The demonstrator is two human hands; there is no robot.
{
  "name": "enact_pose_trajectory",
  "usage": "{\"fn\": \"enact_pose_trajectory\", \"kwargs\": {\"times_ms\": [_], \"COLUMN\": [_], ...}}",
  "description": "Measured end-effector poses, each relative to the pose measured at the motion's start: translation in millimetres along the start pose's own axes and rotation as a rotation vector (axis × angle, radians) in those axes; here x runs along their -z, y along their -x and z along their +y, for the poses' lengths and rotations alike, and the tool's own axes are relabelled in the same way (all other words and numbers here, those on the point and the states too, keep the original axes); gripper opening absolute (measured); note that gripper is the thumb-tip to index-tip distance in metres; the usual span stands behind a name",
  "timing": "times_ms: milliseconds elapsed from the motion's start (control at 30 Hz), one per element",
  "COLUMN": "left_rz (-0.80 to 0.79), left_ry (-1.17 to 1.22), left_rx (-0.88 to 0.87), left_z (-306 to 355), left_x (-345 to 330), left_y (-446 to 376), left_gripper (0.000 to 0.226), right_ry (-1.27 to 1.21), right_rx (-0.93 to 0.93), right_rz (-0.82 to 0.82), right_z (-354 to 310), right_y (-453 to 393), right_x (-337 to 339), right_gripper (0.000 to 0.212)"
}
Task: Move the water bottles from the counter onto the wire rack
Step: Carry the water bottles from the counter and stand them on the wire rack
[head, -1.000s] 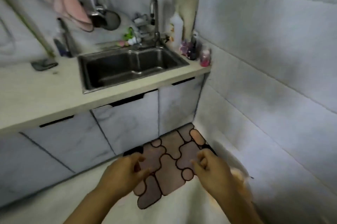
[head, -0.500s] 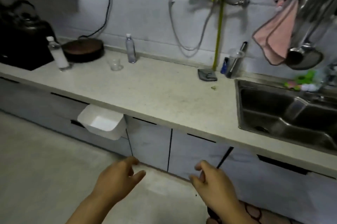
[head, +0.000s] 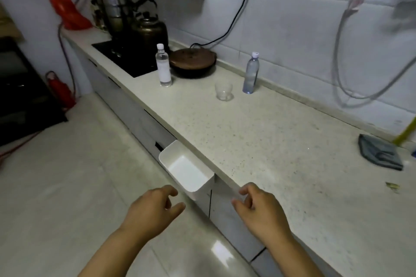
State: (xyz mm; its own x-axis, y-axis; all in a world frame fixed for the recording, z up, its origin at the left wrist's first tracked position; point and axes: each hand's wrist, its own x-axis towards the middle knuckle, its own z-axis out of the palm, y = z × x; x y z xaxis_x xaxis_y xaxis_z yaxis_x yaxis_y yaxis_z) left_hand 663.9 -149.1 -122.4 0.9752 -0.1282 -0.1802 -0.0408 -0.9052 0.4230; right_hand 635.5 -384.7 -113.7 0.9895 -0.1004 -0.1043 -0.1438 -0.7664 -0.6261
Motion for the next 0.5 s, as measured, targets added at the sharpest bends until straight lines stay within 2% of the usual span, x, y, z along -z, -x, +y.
{"fn": "enact_pose_trajectory", "kwargs": {"times_ms": [300, 500], "left_rz": [0.092, 0.121], "left_ry": [0.025, 0.034], "left_rx": [0.127, 0.091], "left_z": [-32.2, -93.7], "left_x": [52.7, 92.4], "left_y": [-93.5, -180.8], "left_gripper": [0.044, 0.046], "right_ry": [0.006, 0.028], "right_rx": [0.126, 0.095], "right_rz": [-0.144, -0.129], "right_z": [-64.5, -120.5], "right_y": [-137.4, -223.7], "right_x": [-24.4, -71.0], "right_gripper": [0.035, 0.039]}}
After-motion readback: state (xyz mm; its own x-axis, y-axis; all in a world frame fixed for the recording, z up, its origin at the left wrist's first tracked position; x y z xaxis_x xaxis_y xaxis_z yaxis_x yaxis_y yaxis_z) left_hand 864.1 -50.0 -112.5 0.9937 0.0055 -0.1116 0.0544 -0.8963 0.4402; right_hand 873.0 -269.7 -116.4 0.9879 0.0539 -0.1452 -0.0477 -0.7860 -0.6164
